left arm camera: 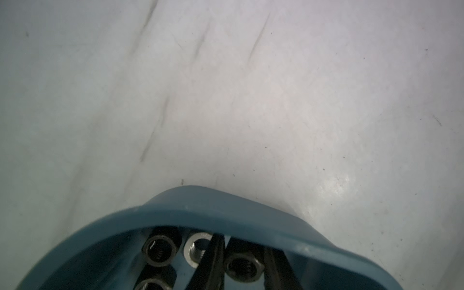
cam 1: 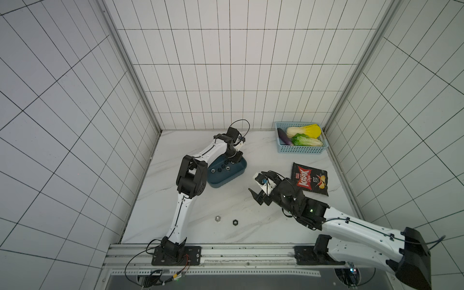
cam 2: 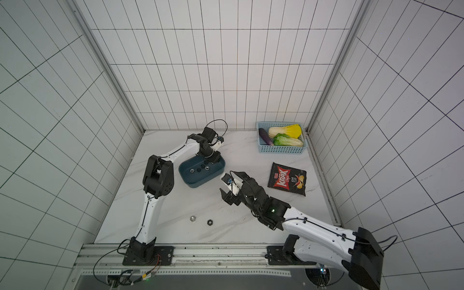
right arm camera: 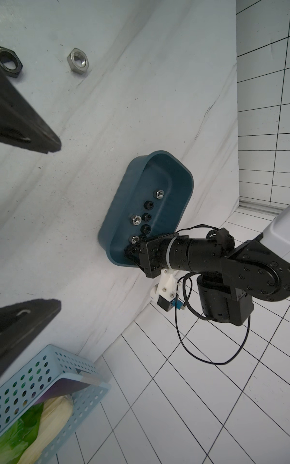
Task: Put the nuts on the desktop into the storage box
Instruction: Place the nut in the storage box.
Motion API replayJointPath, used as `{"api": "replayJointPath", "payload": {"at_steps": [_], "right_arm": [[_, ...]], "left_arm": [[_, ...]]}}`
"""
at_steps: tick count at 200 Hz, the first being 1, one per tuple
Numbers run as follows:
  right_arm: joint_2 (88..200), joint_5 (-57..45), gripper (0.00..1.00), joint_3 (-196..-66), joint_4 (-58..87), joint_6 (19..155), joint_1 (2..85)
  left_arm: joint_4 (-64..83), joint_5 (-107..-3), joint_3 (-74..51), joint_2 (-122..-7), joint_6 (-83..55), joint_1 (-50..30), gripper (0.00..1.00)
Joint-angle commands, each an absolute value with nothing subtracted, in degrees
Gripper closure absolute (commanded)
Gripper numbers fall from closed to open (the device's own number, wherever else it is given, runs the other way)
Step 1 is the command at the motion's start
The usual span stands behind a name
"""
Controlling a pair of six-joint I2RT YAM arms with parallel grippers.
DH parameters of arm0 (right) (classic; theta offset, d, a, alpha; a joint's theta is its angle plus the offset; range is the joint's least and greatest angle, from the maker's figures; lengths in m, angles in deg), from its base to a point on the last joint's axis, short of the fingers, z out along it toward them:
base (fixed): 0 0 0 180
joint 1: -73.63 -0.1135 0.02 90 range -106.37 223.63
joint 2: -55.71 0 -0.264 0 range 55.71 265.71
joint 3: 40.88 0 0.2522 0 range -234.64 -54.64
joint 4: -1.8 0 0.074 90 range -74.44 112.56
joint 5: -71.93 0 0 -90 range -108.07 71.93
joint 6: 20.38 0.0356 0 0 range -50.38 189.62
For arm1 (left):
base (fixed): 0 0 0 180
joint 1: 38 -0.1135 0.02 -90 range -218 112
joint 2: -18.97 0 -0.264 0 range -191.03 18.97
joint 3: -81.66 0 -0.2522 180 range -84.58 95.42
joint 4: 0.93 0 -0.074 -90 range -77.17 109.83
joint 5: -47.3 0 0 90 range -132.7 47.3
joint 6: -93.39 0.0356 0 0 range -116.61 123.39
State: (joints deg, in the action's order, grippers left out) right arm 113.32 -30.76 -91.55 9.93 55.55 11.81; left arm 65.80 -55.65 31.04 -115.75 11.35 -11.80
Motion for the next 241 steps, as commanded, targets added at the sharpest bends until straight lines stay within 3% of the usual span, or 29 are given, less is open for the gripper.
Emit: {"api": "replayJointPath", "payload": {"at_steps": [1,51,91,172,212,241], "right_arm": [[113.1,-30.7,0.03,-92.7,10.7,56.5,12.2],[112.4,-30.4,0.00,-92.7,10.7,56.3,12.2],[112.0,-30.3,0.01,-92.8,11.5,56.5,12.2],[113.0,-36.5,0.01,-97.8,21.3,62.7,12.8],[116.7,-17.9,0.00,-101.0,31.6,57.3,14.3],[124.2,-10.6,0.07,-106.4,39.5,53.1,12.9]], "left_arm": [[65.7,-56.6,32.8,-117.4,11.4,-11.4,0.83],[65.6,-55.2,33.8,-119.9,10.2,-11.4,0.78],[65.7,-56.2,33.5,-119.1,9.9,-11.4,0.62],[66.9,-57.3,29.5,-109.5,10.1,-11.9,0.49],[69.8,-64.2,27.4,-100.7,10.0,-13.9,0.42],[73.2,-71.4,25.0,-94.6,10.1,-17.7,0.40]]}}
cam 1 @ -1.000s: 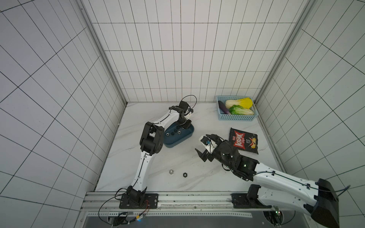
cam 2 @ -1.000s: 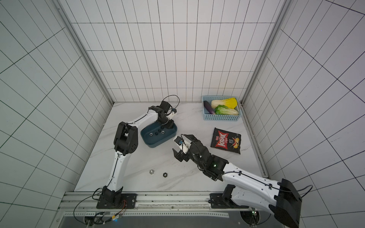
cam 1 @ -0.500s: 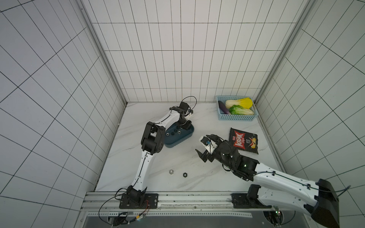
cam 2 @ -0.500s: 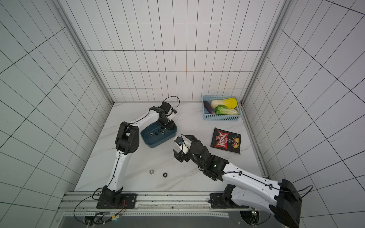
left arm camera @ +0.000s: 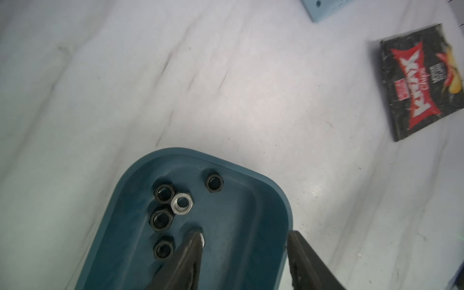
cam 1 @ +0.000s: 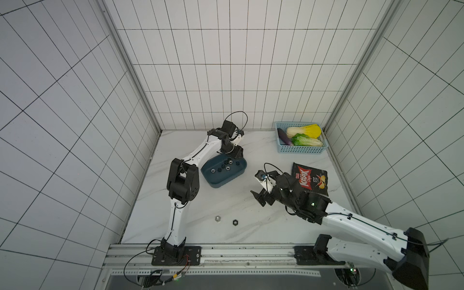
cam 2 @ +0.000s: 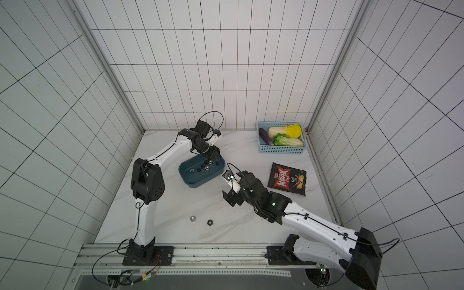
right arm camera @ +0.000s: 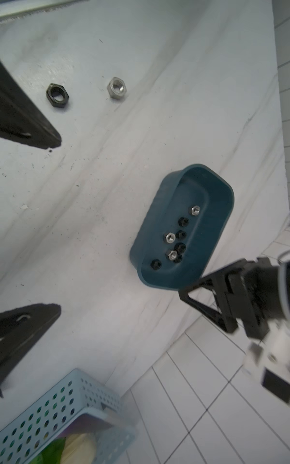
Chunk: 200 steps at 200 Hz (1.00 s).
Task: Put the nuts on the desktop into the storage box
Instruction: Place the nut in the storage box, then pick up the nut from the center of the board.
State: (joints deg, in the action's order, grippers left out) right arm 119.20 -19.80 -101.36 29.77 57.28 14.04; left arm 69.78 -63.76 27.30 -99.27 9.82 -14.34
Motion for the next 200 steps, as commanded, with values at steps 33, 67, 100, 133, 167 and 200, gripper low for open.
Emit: {"api": "replayJointPath", "payload": {"at_steps": [33,67,100,133,167,200], "right_arm": [[136.1,-11.0,0.12,-114.2,46.9,51.1,9.0],[145.5,-7.3,0.16,-119.4,48.4,51.2,5.9],[155.3,-6.4,0.24,-124.2,50.5,52.5,3.4],[160.4,-8.0,0.29,-126.2,51.0,55.0,2.1],[163.2,-10.7,0.32,-127.9,53.3,56.9,0.9],[166.0,-13.7,0.42,-129.3,56.4,56.3,-0.4]], "left_arm": [[74.6,-77.8,18.3,-87.6,9.9,-25.0,0.35],[75.1,-79.6,10.1,-80.6,11.5,-33.2,0.31],[77.1,-81.2,6.5,-76.7,13.3,-40.2,0.30],[77.2,-81.7,3.8,-73.7,14.2,-43.1,0.30],[76.9,-82.1,2.1,-72.2,14.3,-43.0,0.29],[76.7,-81.9,1.7,-71.3,14.4,-43.0,0.29]]}}
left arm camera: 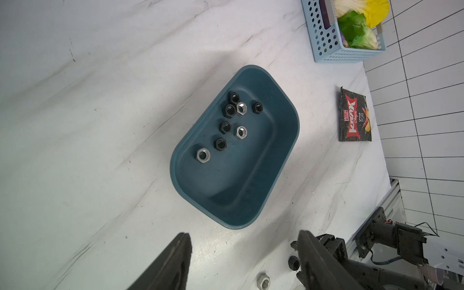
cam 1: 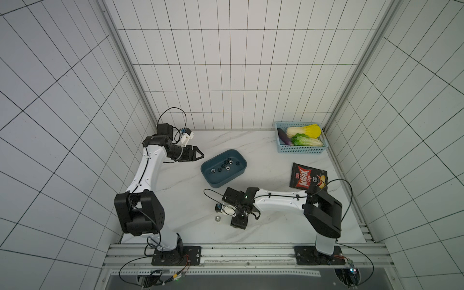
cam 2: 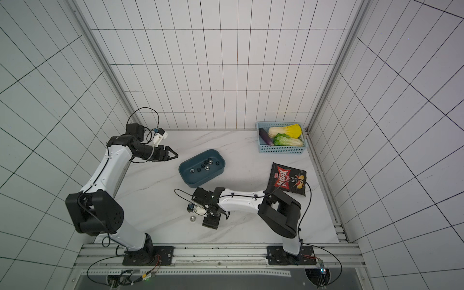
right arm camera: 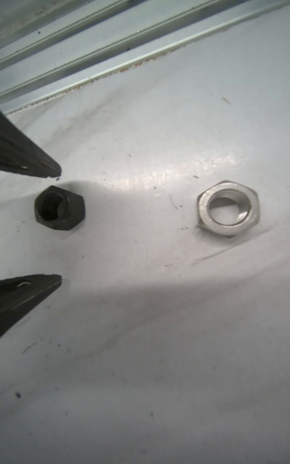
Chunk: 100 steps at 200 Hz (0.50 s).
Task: Put the nuts on the desktop into the storage box
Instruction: Pick up the nut from the center of the board.
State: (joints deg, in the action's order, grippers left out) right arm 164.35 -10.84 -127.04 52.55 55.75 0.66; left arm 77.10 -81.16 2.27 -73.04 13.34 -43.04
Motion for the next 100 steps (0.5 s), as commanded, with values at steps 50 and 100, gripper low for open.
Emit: {"api": "replayJointPath", "payload": {"at_steps": [50,100], "right_arm": [[167.0,-14.0,0.54,-129.6,57.0,55.6,-0.4],[167.0,-13.0,0.48,-129.5,56.4,54.7,-0.2]], "left_arm": [[76.7,-82.1,2.1,-71.5,14.6,-43.0,0.29],[76.6,-82.5,2.2,-72.0,14.5,-43.0,0.29]]}}
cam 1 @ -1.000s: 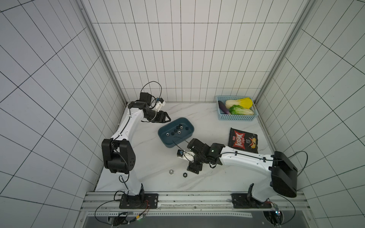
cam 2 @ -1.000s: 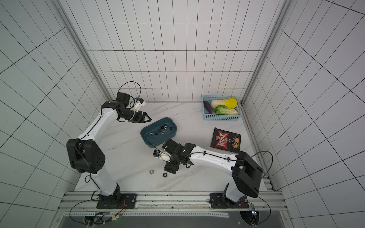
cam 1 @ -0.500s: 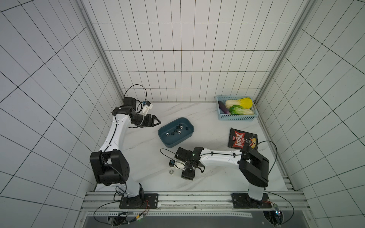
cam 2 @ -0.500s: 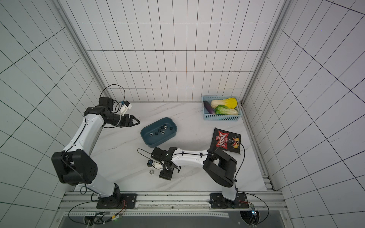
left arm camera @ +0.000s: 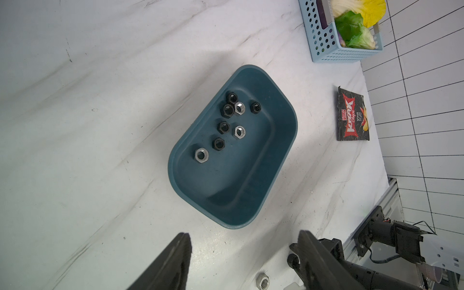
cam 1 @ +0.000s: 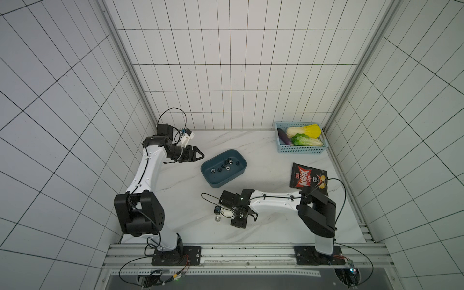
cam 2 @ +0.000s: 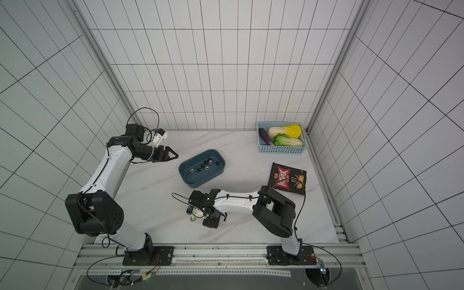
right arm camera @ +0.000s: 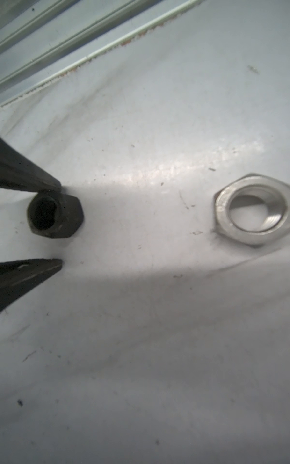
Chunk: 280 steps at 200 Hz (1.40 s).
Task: Put the nuts on the desktop into the storage box
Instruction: Pick up the nut from the center of the board.
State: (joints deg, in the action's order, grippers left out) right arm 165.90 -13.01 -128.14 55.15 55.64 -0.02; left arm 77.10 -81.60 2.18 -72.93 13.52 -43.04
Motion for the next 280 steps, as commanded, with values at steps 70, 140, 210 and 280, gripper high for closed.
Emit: {"api": "replayJointPath", "payload": {"at_steps": [70,140,210,280], "right_arm": [[167.5,-11.6,0.50,-129.8,55.5,55.2,0.6],[167.7,-10.6,0.50,-129.7,54.2,55.8,0.9],[168.6,-10.5,0.66,-130.5,54.9,56.4,1.3],[164.7,-18.5,0.80,-127.8,50.7,59.1,1.5]], "left_arm": [[76.5,-82.5,2.1,-72.2,14.3,-43.0,0.29],[76.5,-82.7,2.1,-72.5,14.2,-43.0,0.29],[76.5,-83.3,2.1,-73.1,14.1,-43.0,0.29],[76.5,-86.4,0.8,-72.2,13.2,-42.3,0.29]]}}
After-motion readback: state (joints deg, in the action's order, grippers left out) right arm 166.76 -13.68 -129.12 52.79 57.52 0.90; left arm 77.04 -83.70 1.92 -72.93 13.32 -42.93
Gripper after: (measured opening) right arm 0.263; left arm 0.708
